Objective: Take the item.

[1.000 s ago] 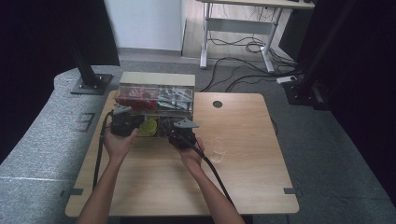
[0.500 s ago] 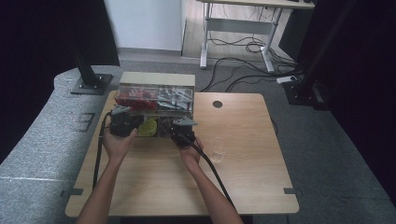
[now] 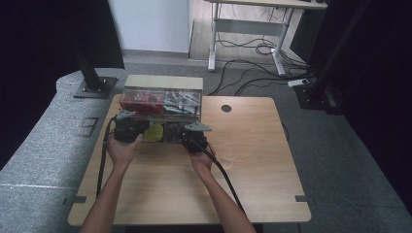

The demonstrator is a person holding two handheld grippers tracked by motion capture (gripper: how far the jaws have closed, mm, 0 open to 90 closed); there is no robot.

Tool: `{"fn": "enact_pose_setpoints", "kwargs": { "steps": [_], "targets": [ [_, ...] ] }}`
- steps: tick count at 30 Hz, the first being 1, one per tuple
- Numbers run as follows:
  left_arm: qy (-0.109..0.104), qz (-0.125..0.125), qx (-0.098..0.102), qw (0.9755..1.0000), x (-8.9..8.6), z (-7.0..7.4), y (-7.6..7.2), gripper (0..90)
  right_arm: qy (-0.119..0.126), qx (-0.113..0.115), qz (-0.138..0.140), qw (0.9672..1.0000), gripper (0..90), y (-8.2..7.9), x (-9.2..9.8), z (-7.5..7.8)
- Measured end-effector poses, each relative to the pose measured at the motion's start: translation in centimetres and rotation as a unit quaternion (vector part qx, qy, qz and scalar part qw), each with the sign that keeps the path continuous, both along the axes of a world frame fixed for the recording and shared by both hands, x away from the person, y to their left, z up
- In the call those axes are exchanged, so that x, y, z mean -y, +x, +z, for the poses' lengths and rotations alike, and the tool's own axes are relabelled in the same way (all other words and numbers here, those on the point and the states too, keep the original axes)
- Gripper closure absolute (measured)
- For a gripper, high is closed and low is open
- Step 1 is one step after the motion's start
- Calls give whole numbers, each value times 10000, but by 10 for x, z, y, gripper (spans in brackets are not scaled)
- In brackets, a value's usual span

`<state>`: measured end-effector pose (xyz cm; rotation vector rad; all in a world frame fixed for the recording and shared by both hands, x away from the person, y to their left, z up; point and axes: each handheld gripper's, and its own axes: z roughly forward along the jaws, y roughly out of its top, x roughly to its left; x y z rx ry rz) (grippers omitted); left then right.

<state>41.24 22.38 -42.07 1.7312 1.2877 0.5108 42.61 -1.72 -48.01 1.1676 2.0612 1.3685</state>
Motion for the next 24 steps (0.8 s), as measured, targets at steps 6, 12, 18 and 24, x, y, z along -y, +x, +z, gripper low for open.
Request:
{"fn": "enact_pose_setpoints", "kwargs": {
  "steps": [6,12,18,24],
  "targets": [
    [-13,3,-1,10000,-1,-1,0,900,95,104,100,9999,886,-7,5,8],
    [-4,4,-6,10000,-1,-1,0,900,147,164,178,9996,888,-13,8,15],
    [32,6,-16,10000,0,-1,1,900,160,243,253,9993,888,-19,11,21],
    [42,6,-9,10000,0,-1,2,900,140,328,304,9989,888,-25,14,26]
  ]
}}
